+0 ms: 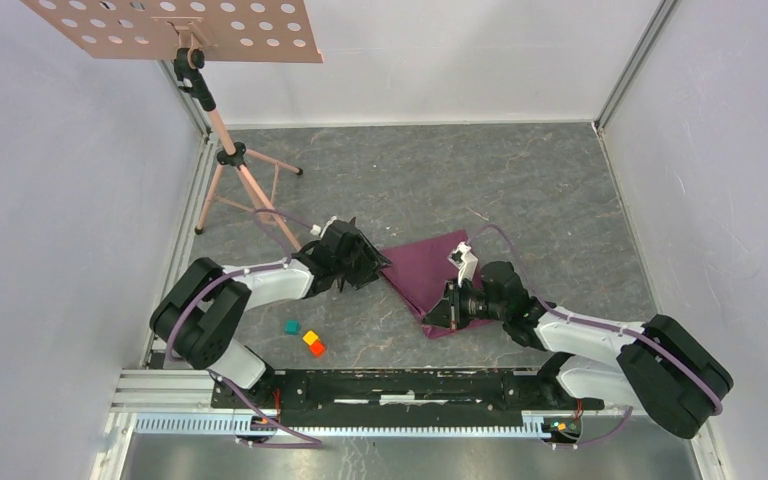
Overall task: Fold the napkin into a case and place the utensils inside
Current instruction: Pick up the lower triangle-folded napkin from the center of the board, then fold the lower triangle-folded napkin at the center of the board.
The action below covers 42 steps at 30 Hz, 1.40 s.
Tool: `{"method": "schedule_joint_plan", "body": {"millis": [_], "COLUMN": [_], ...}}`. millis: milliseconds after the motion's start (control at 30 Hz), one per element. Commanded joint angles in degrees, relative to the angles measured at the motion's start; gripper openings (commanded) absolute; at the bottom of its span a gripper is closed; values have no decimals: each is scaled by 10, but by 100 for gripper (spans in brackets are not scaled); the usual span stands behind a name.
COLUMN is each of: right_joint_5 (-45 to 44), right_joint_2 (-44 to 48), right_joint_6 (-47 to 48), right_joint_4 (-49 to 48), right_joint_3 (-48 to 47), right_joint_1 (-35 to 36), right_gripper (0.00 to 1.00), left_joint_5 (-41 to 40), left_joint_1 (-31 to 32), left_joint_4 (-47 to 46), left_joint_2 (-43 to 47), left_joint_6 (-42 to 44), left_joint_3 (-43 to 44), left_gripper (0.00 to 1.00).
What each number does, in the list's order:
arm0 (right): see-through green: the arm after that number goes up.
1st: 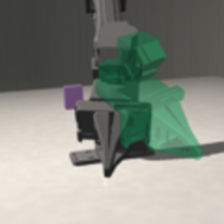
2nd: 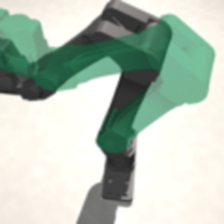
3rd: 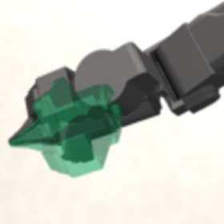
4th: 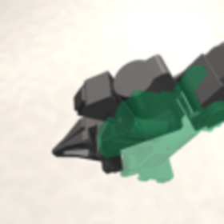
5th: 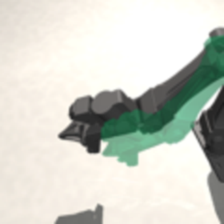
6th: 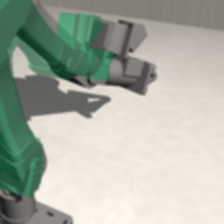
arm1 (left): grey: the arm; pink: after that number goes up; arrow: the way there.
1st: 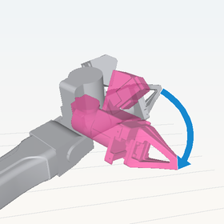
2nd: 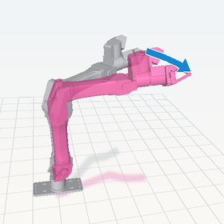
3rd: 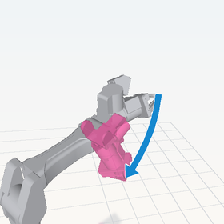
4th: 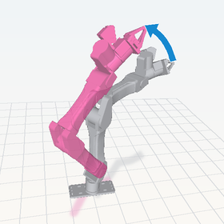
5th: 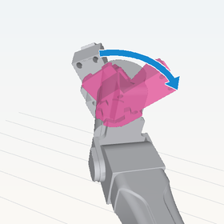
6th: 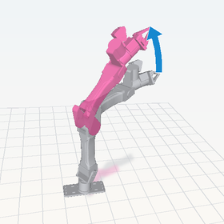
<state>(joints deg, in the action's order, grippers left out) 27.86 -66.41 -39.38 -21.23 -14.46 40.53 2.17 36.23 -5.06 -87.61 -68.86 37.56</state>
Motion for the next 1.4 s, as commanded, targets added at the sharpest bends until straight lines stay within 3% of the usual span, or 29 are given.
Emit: {"method": "schedule_joint_plan", "body": {"millis": [0,267,533,633,833,933,1033,1367], "right_joint_5": [28,37,47,49,54,55,56,56], "right_joint_2": [7,9,7,9,9,9,9,8], "right_joint_6": [-6,-6,-15,-14,-13,-13,-14,-15], "right_joint_4": [-57,-65,-85,-84,-82,-81,-81,-85], "right_joint_3": [11,16,29,27,25,24,23,30], "right_joint_1": [-12,-18,-23,-27,-30,-30,-31,-31], "right_gripper": [0,0,0,0,0,0,0,0], "left_joint_5": [-13,-17,-20,-11,-36,-39,-35,-29], "left_joint_1": [-2,-2,-2,-2,-3,-5,-7,-10], "left_joint_4": [-40,-32,-6,2,23,31,27,21], "left_joint_2": [-4,-22,-22,-24,4,7,-4,-39], "left_joint_6": [-39,-26,-6,-9,-22,-22,-20,9], "left_joint_3": [13,29,49,54,27,21,22,64], "left_gripper": [54,33,26,28,53,58,57,34]}}
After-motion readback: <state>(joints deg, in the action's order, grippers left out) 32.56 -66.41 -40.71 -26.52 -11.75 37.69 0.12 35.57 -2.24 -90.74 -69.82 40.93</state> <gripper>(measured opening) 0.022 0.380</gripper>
